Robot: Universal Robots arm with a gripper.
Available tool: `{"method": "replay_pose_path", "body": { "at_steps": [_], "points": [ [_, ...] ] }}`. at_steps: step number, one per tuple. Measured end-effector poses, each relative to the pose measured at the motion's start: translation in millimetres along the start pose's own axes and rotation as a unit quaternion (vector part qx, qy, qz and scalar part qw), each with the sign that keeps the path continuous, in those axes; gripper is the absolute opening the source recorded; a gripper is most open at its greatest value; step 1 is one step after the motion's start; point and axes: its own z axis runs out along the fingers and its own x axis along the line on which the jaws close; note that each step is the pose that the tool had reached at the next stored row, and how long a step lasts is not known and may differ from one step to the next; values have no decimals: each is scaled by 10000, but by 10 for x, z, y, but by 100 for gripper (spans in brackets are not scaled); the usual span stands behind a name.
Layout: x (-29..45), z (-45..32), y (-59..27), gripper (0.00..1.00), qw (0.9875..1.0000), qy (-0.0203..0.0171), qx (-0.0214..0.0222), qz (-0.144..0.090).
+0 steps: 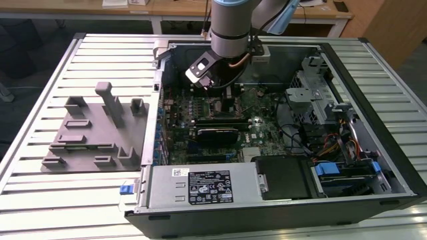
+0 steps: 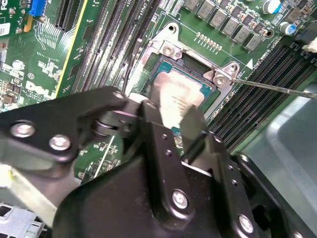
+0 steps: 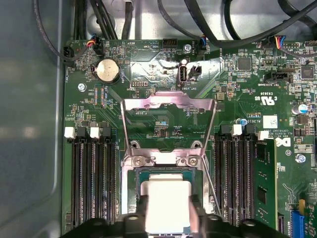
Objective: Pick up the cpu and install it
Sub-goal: 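Place the cpu into insertion slot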
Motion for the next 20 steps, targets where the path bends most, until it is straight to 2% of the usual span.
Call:
{"method": "replay_pose_path", "body": {
  "at_steps": [2, 3, 5, 6, 8, 15, 20],
  "points": [
    [0, -1, 0, 36, 10000, 0, 0, 0],
    [0, -2, 0, 36, 10000, 0, 0, 0],
    [0, -3, 0, 24, 10000, 0, 0, 0],
    [0, -3, 0, 24, 10000, 0, 0, 0],
    [0, -5, 0, 13, 10000, 0, 0, 0],
    [0, -9, 0, 11, 10000, 0, 0, 0],
    [0, -71, 3, 11, 10000, 0, 0, 0]
  ]
}}
